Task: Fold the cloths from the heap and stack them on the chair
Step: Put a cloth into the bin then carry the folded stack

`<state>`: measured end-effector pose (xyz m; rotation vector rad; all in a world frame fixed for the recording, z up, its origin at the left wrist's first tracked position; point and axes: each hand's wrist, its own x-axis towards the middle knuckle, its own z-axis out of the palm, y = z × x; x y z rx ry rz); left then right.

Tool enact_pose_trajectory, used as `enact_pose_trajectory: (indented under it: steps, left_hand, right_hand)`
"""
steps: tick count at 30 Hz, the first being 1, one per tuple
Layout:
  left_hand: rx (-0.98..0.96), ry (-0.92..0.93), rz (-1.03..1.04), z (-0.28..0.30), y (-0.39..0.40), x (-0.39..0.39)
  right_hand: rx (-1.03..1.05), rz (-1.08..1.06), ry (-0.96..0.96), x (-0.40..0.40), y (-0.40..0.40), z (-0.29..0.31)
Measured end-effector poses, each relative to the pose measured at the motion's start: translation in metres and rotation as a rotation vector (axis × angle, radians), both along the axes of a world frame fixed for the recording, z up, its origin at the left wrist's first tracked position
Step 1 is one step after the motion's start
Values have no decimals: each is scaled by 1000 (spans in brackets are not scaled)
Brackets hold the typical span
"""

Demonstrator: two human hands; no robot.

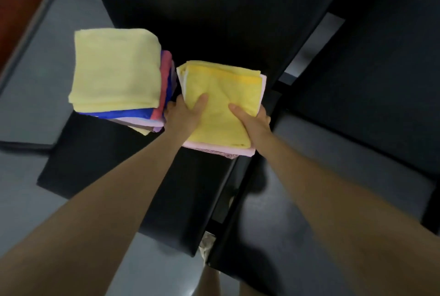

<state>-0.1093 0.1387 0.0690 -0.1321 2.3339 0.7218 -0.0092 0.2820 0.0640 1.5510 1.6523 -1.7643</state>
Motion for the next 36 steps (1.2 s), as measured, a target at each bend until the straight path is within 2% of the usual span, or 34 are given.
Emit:
enact_pose_trajectory:
  steps: [2, 6, 11, 15, 19, 23, 30, 36]
  left_hand:
    - [72, -53, 56, -8, -3, -5]
    - [388, -294, 187, -15, -12, -14]
    - [441, -352, 145, -15, -18, -18]
    - [543, -506, 160, -10, -20, -21]
    - [596, -680, 209, 1, -21, -23]
    - [547, -769, 296, 6, -31, -13]
    - [641, -806, 339, -7, -55, 48]
    - [612, -799, 368, 7, -62, 72]
  right_hand:
    - [-17, -23, 12, -5, -2, -4]
    - [35, -4, 22, -3, 1, -18]
    - [3, 26, 33, -7, 4, -29]
    - [-36, 2, 42, -8, 8, -32]
    - [-129, -113, 104, -1, 6, -31]
    - [-295, -163, 124, 16, 0, -30]
    - [-414, -133, 101, 70, -12, -31]
    - [-436, -168, 57, 93, -24, -21]
